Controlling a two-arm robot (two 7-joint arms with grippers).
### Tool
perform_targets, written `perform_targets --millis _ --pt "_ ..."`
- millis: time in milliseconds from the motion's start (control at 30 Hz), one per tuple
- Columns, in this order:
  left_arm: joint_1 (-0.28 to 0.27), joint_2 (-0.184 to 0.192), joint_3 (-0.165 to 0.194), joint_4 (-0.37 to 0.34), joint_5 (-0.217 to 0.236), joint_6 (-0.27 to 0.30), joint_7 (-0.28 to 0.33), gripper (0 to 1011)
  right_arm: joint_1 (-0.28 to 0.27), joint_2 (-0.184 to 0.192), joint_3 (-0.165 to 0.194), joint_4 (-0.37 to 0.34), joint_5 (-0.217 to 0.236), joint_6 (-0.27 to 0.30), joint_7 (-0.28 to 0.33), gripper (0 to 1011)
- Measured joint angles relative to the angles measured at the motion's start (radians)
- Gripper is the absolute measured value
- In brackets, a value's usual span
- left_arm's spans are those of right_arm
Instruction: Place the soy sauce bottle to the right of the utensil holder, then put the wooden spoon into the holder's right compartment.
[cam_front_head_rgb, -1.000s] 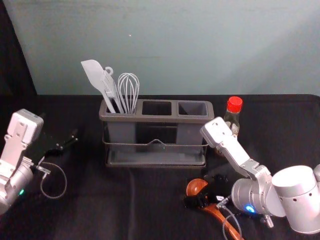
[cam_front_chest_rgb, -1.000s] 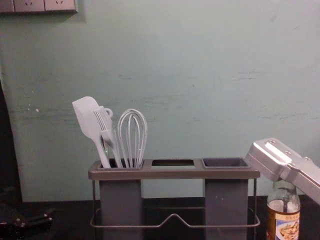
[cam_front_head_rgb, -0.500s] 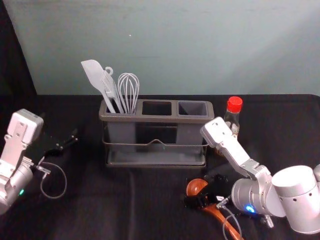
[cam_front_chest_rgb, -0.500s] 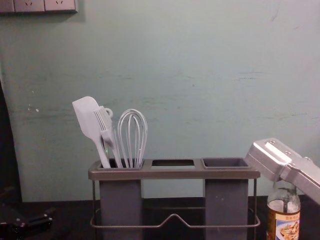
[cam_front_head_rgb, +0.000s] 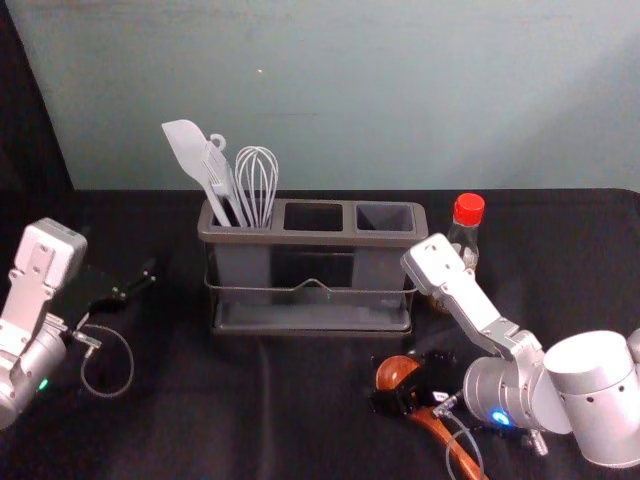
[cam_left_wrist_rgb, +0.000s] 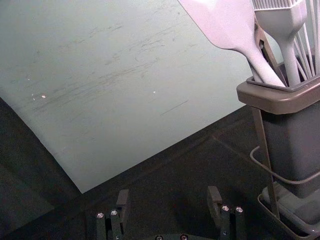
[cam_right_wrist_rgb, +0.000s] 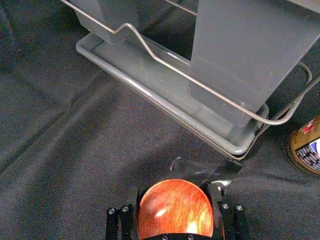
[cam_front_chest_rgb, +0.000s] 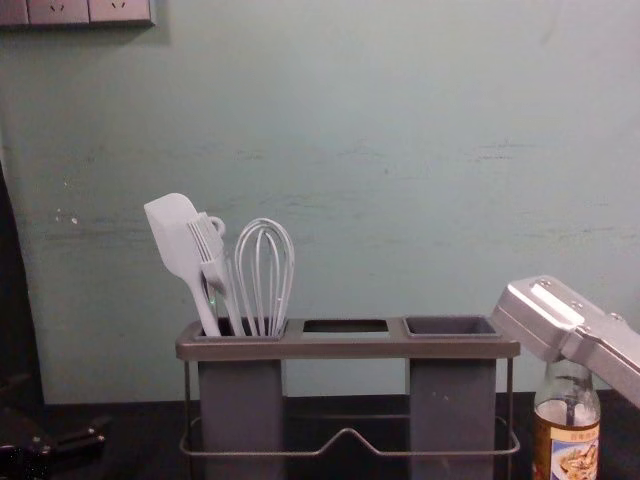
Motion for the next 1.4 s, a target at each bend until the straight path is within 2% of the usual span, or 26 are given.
perform_targets --millis 233,367,567,667,733,867,900,1100,1133,1233,1333,1400 --pt "0.000 0.000 0.000 0.000 0.000 0.000 0.000 1012 -0.001 0.000 0.001 -0.001 0.000 0.000 -0.001 838" --pt "0.000 0.000 0.000 0.000 0.000 0.000 0.000 1011 -0.047 -0.002 0.032 -0.057 -0.004 -0.044 -0.014 833" --pt "0.000 0.000 0.000 0.000 0.000 0.000 0.000 1012 -0.085 -0.004 0.071 -0.105 -0.009 -0.083 -0.022 826" --pt "0.000 0.000 0.000 0.000 0.000 0.000 0.000 1011 -0.114 -0.009 0.101 -0.135 -0.008 -0.127 -0.022 827" --pt "0.000 0.000 0.000 0.000 0.000 0.000 0.000 1012 -0.120 -0.009 0.106 -0.140 -0.007 -0.137 -0.021 826" --pt "0.000 0.000 0.000 0.000 0.000 0.000 0.000 1011 -0.170 -0.006 0.143 -0.193 0.001 -0.227 -0.020 826" --pt "0.000 0.000 0.000 0.000 0.000 0.000 0.000 1011 -0.170 -0.006 0.143 -0.193 0.001 -0.227 -0.020 826" --pt "0.000 0.000 0.000 0.000 0.000 0.000 0.000 1011 -0.221 0.022 0.179 -0.241 0.019 -0.376 -0.006 826" --pt "0.000 0.000 0.000 0.000 0.000 0.000 0.000 1011 -0.230 0.029 0.188 -0.248 0.027 -0.416 -0.001 826" --pt "0.000 0.000 0.000 0.000 0.000 0.000 0.000 1011 -0.243 0.041 0.204 -0.255 0.042 -0.478 0.011 826" --pt "0.000 0.000 0.000 0.000 0.000 0.000 0.000 1011 -0.255 0.054 0.232 -0.256 0.076 -0.577 0.035 826" --pt "0.000 0.000 0.000 0.000 0.000 0.000 0.000 1011 -0.257 0.058 0.243 -0.253 0.094 -0.621 0.047 826"
